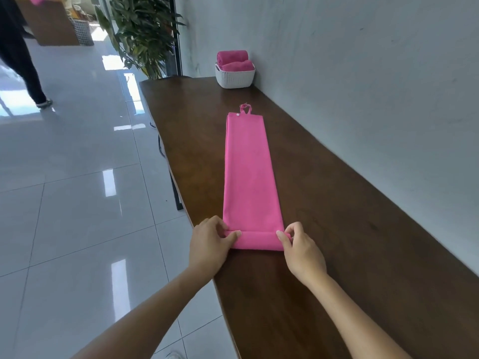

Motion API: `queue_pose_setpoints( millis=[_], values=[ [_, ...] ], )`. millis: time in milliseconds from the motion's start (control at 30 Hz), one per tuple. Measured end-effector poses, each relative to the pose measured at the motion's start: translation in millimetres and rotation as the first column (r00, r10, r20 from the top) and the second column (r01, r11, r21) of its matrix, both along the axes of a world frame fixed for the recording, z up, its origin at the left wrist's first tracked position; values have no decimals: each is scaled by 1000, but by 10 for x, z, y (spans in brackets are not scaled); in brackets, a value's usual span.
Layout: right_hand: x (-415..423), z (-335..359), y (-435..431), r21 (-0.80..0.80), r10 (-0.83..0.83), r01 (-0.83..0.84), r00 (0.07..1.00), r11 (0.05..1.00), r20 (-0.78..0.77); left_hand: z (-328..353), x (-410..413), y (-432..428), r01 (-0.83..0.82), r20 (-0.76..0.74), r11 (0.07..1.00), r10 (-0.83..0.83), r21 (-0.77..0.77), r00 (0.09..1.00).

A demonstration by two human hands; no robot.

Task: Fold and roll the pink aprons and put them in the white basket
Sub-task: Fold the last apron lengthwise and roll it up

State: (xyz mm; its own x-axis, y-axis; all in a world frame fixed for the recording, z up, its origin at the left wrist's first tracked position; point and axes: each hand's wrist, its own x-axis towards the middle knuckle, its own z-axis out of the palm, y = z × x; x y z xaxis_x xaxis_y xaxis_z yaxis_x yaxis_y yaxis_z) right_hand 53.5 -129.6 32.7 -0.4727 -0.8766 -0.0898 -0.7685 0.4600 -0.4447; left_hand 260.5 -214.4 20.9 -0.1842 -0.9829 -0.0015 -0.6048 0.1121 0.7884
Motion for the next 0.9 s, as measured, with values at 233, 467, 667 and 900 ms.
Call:
queue_pose_setpoints(
  millis=[233,467,667,900],
  values=[
    [-93,57,-194,90,-76,66,990,994,117,-254,209,-127,408,368,749,-234,-522,900],
    [29,-74,-166,-198,-46,4,978,980,-205,-308,328,-349,614,550,470,-283,-635,785],
    [-45,-209,-75,-308,29,-102,972,946,-233,-246,313,-495,600,464,621,-391,-504,795],
    [-83,-160,-129,-271,87,-91,996,958,-27,-93,282,-651,543,266,827,-496,-145,827]
  ],
)
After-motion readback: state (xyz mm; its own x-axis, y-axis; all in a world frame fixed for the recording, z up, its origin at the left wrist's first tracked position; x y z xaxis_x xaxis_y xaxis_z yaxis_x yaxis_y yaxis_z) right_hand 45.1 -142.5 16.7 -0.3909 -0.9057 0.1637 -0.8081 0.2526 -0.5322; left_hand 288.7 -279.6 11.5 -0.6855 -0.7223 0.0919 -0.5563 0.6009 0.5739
